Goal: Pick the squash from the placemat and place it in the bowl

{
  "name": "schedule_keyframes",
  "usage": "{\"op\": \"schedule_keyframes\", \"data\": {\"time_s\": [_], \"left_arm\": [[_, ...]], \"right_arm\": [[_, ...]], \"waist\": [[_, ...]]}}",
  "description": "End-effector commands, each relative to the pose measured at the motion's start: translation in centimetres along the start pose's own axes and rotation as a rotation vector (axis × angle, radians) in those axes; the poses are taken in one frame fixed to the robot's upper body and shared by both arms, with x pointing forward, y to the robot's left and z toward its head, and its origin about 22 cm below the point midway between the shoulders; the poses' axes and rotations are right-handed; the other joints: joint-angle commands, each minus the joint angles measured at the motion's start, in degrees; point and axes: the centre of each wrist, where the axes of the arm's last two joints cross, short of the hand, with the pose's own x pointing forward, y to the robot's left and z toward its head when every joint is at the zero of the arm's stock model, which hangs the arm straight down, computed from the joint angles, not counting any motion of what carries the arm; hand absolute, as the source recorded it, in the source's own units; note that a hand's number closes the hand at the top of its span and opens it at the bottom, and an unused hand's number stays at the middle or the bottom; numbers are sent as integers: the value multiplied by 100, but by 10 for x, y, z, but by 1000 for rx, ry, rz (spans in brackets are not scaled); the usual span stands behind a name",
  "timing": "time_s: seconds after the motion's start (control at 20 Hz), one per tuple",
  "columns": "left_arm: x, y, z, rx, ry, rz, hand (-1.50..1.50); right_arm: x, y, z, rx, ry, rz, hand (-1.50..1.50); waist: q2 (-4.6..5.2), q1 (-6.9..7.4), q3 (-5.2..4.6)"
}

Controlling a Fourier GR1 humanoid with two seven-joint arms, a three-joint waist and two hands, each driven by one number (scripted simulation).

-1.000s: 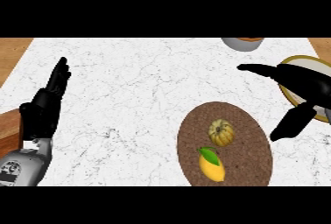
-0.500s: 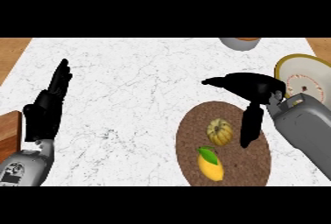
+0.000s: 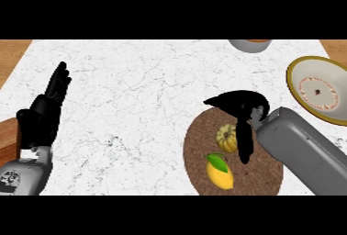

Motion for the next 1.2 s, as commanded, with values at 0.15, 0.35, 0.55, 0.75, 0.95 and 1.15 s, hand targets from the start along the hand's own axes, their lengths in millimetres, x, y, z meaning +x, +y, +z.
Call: {"op": "schedule_keyframes", "data": {"time_s": [0.15,0.35,0.55,0.75,0.95,1.15], "left_arm": [[1,-10,-2,0,-2,-1,0],[2,-2,-4,-2,-12,10,0],[17,6,-9,9,-9,9,0],[4,-19,-1,4,-1,4,0],[5,-4,-18,8,3,1,0],[-18,11,-1,14,6,-1,0]], "right_arm": [[8,20,-11,64,90,37,-150],[-5,41,-42,57,87,34,-150],[-26,23,-36,65,91,25,-150],[-19,43,-51,80,74,11,-150],[-40,48,-67,91,59,90,150],[-29,82,-68,51,-7,132,150]], "waist": [[-9,-50,2],[4,-12,4],[-3,-18,4],[-3,-26,3],[17,9,5],[3,-16,3]]}}
